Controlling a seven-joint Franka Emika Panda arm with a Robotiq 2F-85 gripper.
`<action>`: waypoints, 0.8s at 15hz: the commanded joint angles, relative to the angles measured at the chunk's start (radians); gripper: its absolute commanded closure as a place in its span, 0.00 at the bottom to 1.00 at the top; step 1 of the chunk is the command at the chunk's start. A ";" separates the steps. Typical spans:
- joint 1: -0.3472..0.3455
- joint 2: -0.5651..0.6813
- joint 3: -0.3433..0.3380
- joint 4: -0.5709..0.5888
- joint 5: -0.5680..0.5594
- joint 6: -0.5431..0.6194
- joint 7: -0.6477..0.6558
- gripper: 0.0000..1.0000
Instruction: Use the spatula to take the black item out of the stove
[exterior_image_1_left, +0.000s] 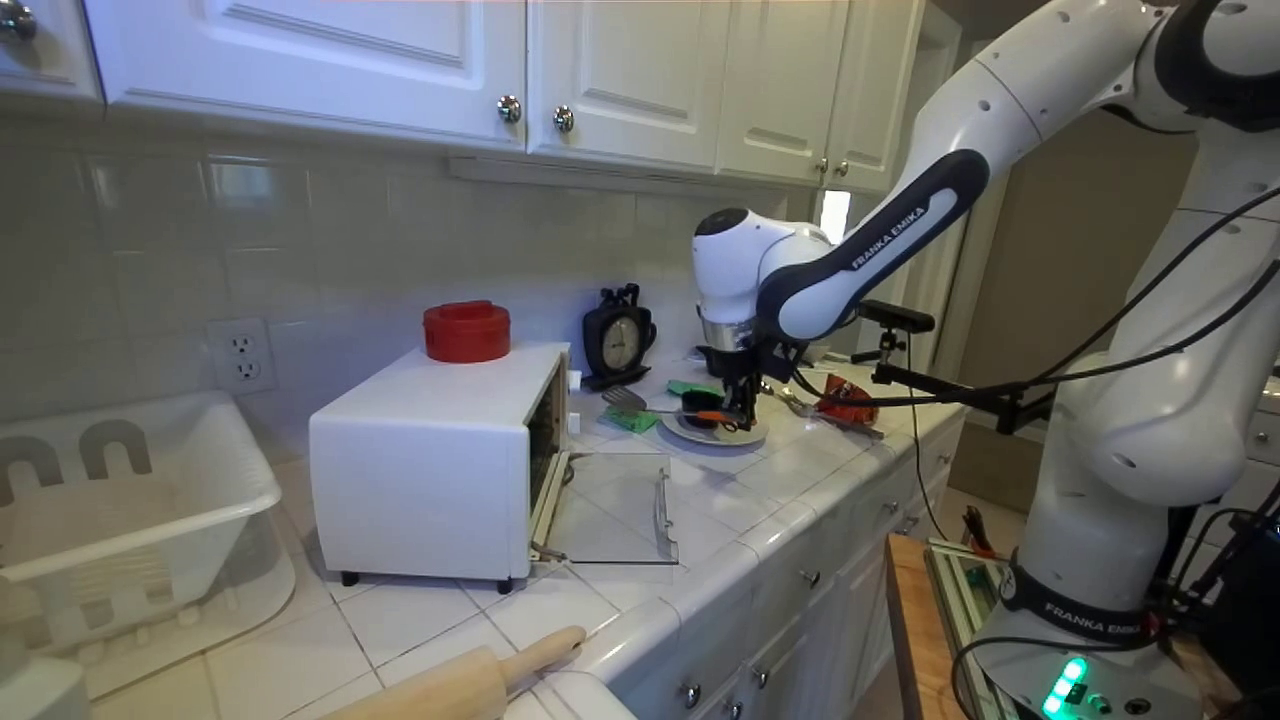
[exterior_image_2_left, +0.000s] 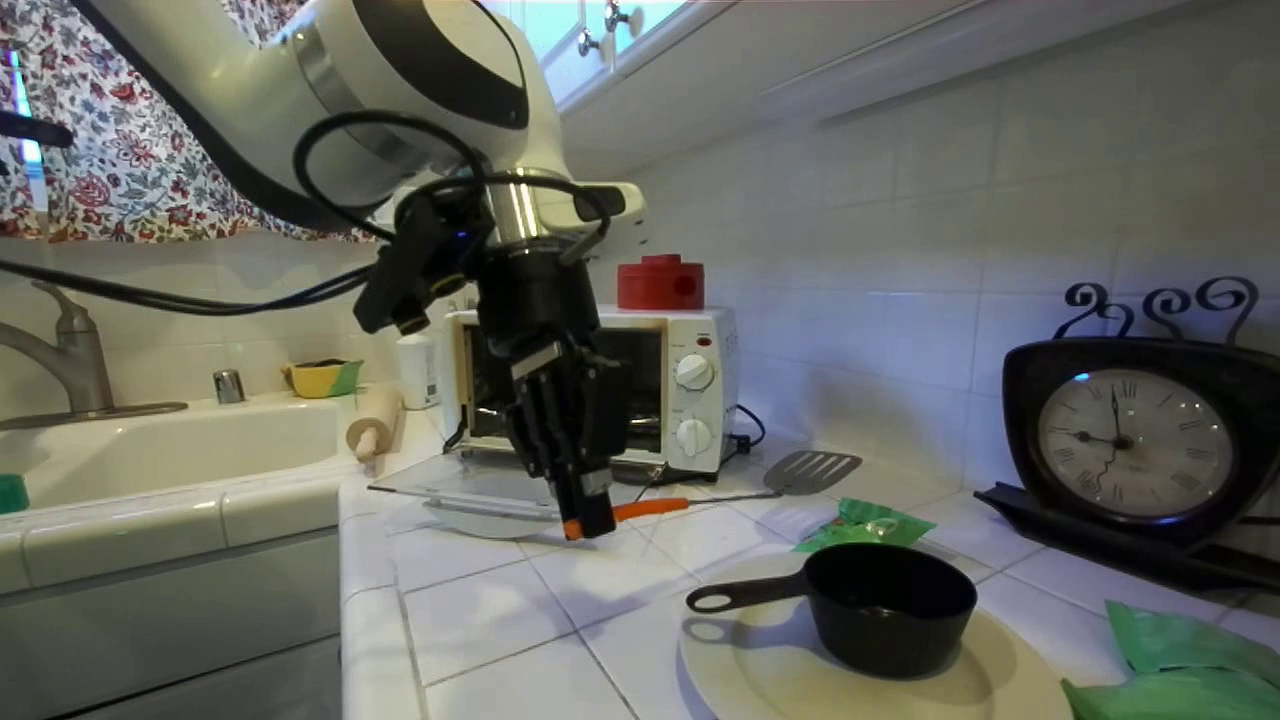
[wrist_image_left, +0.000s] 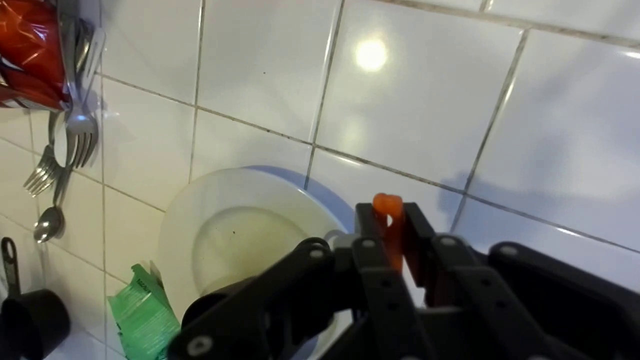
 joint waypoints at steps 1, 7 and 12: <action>0.022 0.076 -0.007 0.009 -0.097 0.030 0.081 0.96; 0.059 0.132 -0.023 0.012 -0.141 0.071 0.081 0.96; 0.074 0.159 -0.033 0.025 -0.147 0.108 0.080 0.58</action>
